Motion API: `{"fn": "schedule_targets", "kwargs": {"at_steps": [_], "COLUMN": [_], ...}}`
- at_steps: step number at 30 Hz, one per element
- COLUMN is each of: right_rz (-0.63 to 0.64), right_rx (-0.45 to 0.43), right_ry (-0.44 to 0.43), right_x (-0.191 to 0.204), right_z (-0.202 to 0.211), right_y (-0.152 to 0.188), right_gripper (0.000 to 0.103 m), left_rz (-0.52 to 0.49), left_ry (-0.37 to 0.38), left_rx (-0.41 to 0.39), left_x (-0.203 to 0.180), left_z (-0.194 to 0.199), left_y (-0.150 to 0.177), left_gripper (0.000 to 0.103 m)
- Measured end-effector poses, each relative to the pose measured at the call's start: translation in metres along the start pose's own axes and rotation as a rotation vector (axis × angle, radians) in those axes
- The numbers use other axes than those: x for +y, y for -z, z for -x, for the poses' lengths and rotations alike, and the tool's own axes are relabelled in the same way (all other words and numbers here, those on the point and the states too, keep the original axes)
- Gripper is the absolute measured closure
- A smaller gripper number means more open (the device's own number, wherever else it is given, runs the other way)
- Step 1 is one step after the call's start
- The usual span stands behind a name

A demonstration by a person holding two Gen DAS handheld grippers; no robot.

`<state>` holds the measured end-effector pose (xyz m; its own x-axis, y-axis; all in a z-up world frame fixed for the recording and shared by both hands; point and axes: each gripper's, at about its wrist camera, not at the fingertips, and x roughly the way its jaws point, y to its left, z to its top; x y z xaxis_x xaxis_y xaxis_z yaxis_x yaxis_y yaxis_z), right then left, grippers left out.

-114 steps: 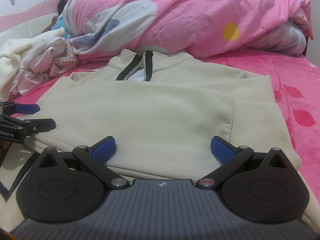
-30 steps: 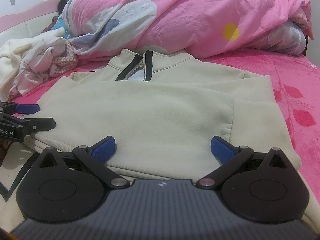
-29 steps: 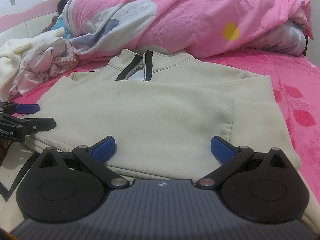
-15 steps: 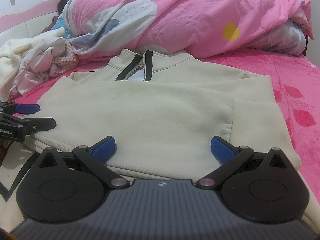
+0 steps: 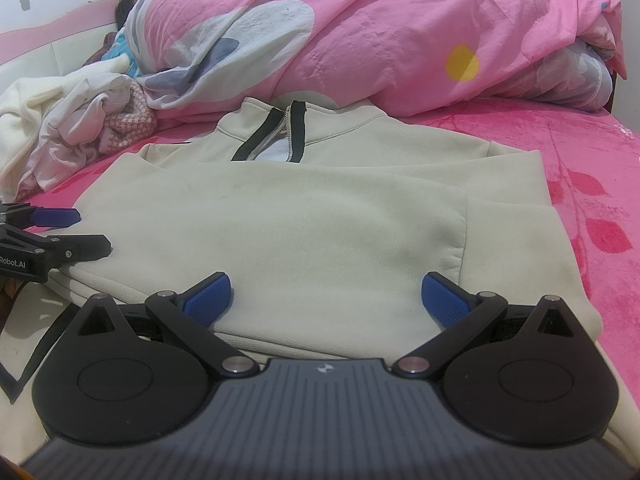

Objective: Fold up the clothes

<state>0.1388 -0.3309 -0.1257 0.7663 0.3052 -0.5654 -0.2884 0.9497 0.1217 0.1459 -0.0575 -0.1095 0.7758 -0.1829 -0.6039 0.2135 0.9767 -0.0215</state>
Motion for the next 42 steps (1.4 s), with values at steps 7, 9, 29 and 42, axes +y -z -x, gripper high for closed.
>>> {"fn": "schedule_targets", "kwargs": {"at_steps": [7,9,29,42], "right_rz": [-0.001,-0.001,-0.007,0.023], "right_rx": [-0.001,-0.002,0.028,-0.065], "right_ry": [0.0,0.0,0.024,0.166], "right_x": [-0.001,-0.001,0.003,0.053], "right_z": [0.0,0.0,0.002,0.007], "right_y": [0.0,0.001,-0.005,-0.048], "right_gripper": [0.001,0.001,0.001,0.016], "left_rz": [0.001,0.001,0.005,0.085], "left_ry": [0.0,0.0,0.005,0.075], "left_rx": [0.001,0.001,0.003,0.009], "left_x": [0.0,0.0,0.001,0.016], "left_z": [0.0,0.0,0.0,0.004], "left_y": [0.0,0.0,0.0,-0.003], "left_gripper": [0.0,0.0,0.0,0.0]}}
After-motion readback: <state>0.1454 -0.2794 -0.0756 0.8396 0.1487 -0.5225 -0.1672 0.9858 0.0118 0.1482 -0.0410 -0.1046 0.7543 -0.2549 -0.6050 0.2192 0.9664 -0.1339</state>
